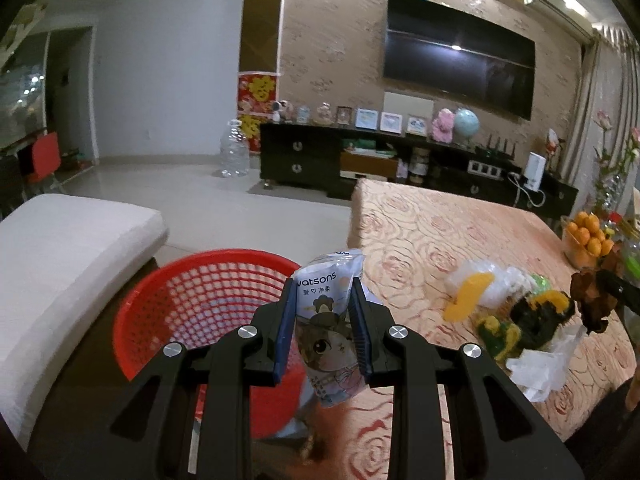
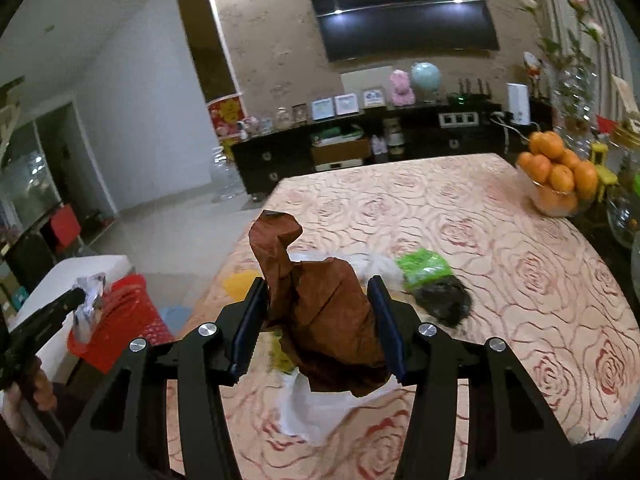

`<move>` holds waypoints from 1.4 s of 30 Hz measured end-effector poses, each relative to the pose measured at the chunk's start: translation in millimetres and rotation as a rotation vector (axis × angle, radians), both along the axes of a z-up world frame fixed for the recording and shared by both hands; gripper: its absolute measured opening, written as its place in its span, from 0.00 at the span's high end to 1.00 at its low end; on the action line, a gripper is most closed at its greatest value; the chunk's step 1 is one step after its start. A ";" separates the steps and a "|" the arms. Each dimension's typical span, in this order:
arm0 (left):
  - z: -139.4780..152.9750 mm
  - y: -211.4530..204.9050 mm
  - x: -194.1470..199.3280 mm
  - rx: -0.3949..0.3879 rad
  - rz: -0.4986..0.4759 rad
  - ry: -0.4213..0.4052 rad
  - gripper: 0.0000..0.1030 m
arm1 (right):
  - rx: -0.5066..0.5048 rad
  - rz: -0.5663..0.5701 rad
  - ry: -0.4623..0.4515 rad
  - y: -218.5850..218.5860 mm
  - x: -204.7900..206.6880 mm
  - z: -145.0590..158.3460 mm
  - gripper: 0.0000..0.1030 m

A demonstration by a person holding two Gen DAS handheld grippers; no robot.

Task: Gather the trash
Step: 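Carry both items over the red wastebasket and open both grippers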

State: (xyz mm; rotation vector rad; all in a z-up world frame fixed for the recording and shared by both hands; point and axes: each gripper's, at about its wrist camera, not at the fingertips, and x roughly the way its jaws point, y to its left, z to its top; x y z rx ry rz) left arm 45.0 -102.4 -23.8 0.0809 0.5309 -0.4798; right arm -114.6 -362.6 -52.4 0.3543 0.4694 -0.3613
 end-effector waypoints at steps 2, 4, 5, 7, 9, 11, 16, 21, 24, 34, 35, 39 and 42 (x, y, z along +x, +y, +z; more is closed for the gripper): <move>2.8 9.6 5.2 0.004 0.025 -0.010 0.76 | 0.008 0.032 -0.004 7.8 8.8 4.0 0.51; 5.6 17.8 10.8 0.003 0.046 -0.013 0.76 | 0.000 0.055 -0.009 15.7 17.6 9.3 0.51; 7.2 23.8 14.9 0.000 0.058 -0.012 0.76 | 0.000 0.075 -0.014 20.9 23.9 12.6 0.51; 9.5 32.3 21.2 -0.003 0.077 -0.012 0.76 | 0.012 0.107 -0.021 27.1 33.9 17.0 0.51; 11.3 40.9 29.0 -0.006 0.094 -0.013 0.76 | 0.018 0.142 -0.021 34.9 46.9 20.8 0.51; 11.6 47.4 37.8 -0.005 0.110 -0.010 0.76 | 0.007 0.164 -0.017 43.5 58.8 24.2 0.51; 9.4 63.9 57.7 -0.002 0.158 0.006 0.76 | 0.013 0.239 0.000 70.7 94.6 25.5 0.51; -3.2 76.8 71.0 -0.006 0.188 0.045 0.76 | 0.043 0.331 0.027 105.3 135.7 19.8 0.51; -13.0 80.1 77.5 0.003 0.190 0.073 0.76 | 0.048 0.385 0.045 127.1 154.3 17.4 0.51; -26.2 89.0 89.5 0.025 0.211 0.130 0.75 | 0.096 0.513 0.124 184.9 206.4 1.2 0.51; -26.7 89.8 91.0 0.024 0.215 0.137 0.75 | 0.097 0.519 0.130 187.3 208.8 0.0 0.51; -30.2 90.7 94.1 0.022 0.230 0.158 0.75 | 0.111 0.536 0.150 193.9 222.4 -3.5 0.47; -31.7 89.5 95.1 0.023 0.220 0.165 0.71 | 0.122 0.535 0.150 197.6 225.0 -4.6 0.37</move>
